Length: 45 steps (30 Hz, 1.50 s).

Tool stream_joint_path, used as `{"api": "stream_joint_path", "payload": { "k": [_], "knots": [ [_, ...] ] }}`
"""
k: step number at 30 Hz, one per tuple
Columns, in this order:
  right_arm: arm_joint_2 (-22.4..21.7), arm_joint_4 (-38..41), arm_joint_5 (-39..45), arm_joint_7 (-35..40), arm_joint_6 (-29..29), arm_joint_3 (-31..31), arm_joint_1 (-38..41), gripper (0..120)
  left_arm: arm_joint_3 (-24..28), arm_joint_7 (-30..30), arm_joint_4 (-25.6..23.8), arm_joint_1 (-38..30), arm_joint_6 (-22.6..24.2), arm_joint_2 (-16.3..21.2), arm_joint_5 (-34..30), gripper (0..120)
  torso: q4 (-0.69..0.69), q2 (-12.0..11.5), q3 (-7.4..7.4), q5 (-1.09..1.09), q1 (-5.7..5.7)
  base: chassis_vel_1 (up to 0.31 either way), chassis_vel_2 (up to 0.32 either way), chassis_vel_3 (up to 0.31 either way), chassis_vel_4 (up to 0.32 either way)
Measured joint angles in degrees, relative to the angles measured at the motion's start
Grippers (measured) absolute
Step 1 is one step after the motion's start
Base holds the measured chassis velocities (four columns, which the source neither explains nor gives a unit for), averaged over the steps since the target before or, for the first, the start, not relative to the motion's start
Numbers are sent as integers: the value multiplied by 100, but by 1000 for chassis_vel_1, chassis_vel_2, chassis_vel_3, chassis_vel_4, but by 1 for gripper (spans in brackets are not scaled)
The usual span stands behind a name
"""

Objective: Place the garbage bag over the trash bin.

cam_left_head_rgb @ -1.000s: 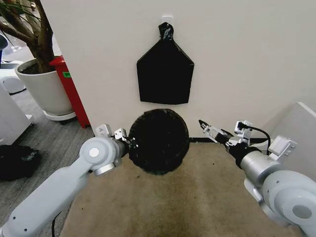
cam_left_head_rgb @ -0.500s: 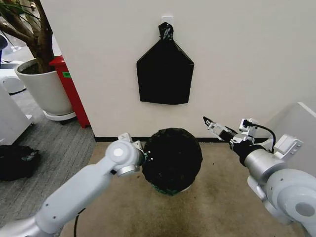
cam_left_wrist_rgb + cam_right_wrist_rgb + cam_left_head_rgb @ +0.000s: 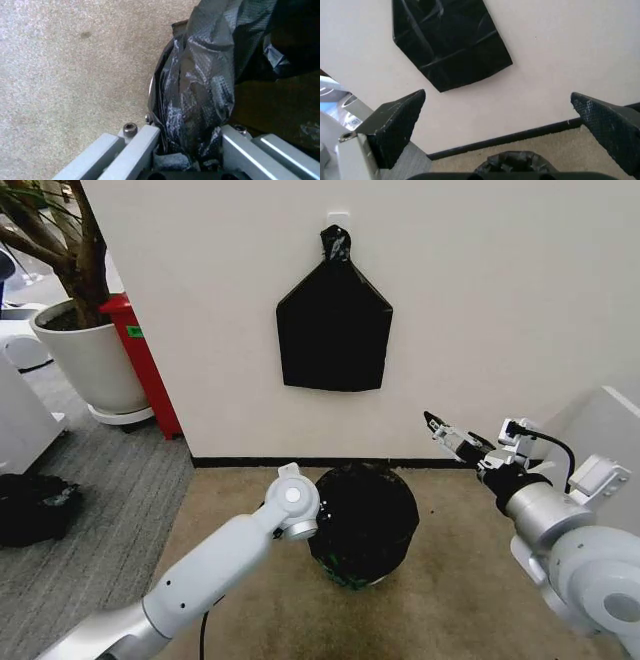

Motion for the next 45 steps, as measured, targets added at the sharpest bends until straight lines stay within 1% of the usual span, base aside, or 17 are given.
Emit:
{"api": "stream_joint_path", "payload": {
  "k": [12,22,25,26,29,32,33,34,36,37,39,40,41,42,45],
  "knots": [
    [24,17,3,-6,35,9,-91,100,-33,-13,81,136,77,37,141,0,1,0,0,-1,0,0,0,0,0],
    [57,21,-10,19,74,-79,-167,100,-183,86,121,303,183,44,207,0,1,1,-2,-1,0,0,0,0,0],
    [58,22,-16,22,83,-106,-171,100,-183,85,28,314,198,92,208,12,1,0,0,-1,0,0,0,0,0],
    [58,22,-16,22,83,-106,-171,100,-183,85,28,314,198,92,208,12,1,0,0,-1,0,0,0,0,0],
    [58,23,-34,22,88,-129,-164,100,-166,105,-49,309,203,124,213,20,0,0,1,-4,0,0,0,0,0],
    [58,23,-66,18,100,-170,-154,100,-137,129,-189,280,207,168,232,34,0,0,0,-2,0,0,0,0,0],
    [58,23,-69,18,101,-175,-153,100,-132,129,-209,274,207,174,232,38,0,0,1,-2,0,0,0,0,0],
    [58,23,-69,18,101,-175,-153,100,-132,129,-209,274,207,174,232,38,0,0,1,-2,0,0,0,0,0],
    [45,23,-76,14,101,-196,-138,100,-122,107,-332,247,197,203,228,49,0,0,0,-1,0,0,0,0,0],
    [39,23,-76,13,101,-199,-134,100,-116,91,-380,237,191,215,224,51,0,0,0,0,0,0,0,0,0],
    [23,23,-73,10,101,-210,-119,100,-107,49,-507,221,176,254,194,60,0,0,0,0,0,0,0,0,0],
    [20,23,-69,10,101,-223,-103,100,-104,23,-569,212,169,275,171,66,0,0,0,0,0,0,0,0,0],
    [16,23,-68,10,101,-234,-89,100,-101,-1,-621,203,162,298,151,70,0,0,0,0,0,0,0,0,0],
    [16,23,-68,10,101,-234,-89,100,-101,-1,-621,203,162,298,151,70,0,0,0,0,0,0,0,0,0],
    [5,23,-60,10,101,-291,-15,100,-96,-89,-811,156,139,408,52,81,0,0,0,-1,0,0,0,0,0]
  ]
}}
